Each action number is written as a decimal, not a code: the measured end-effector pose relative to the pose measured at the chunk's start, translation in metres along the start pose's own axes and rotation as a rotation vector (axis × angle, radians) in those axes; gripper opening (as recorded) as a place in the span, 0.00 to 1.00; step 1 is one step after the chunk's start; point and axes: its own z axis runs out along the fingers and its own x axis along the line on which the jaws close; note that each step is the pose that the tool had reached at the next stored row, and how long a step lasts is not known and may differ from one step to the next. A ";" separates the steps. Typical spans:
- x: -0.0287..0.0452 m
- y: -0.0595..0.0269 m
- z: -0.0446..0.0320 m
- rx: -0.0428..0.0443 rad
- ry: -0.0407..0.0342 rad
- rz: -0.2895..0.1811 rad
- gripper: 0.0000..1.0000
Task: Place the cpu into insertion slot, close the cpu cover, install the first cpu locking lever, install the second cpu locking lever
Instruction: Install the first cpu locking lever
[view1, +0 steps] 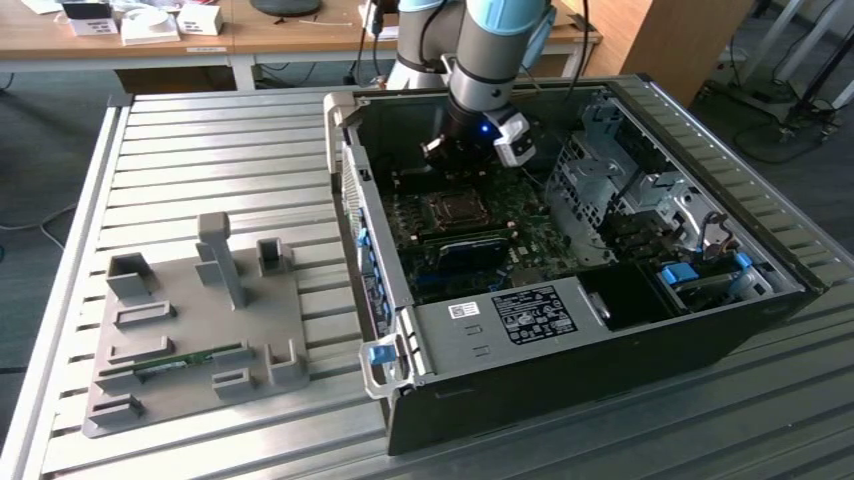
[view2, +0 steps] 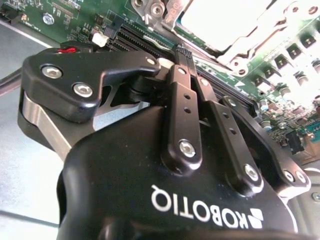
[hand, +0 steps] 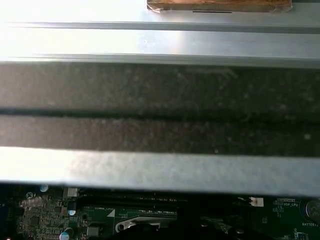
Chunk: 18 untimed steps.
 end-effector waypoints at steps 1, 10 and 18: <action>0.0000 0.0006 0.0001 0.0000 0.0000 0.000 0.11; 0.0001 0.0022 0.0002 -0.0002 0.0000 0.000 0.11; 0.0000 0.0029 -0.0022 -0.0001 0.0001 0.000 0.11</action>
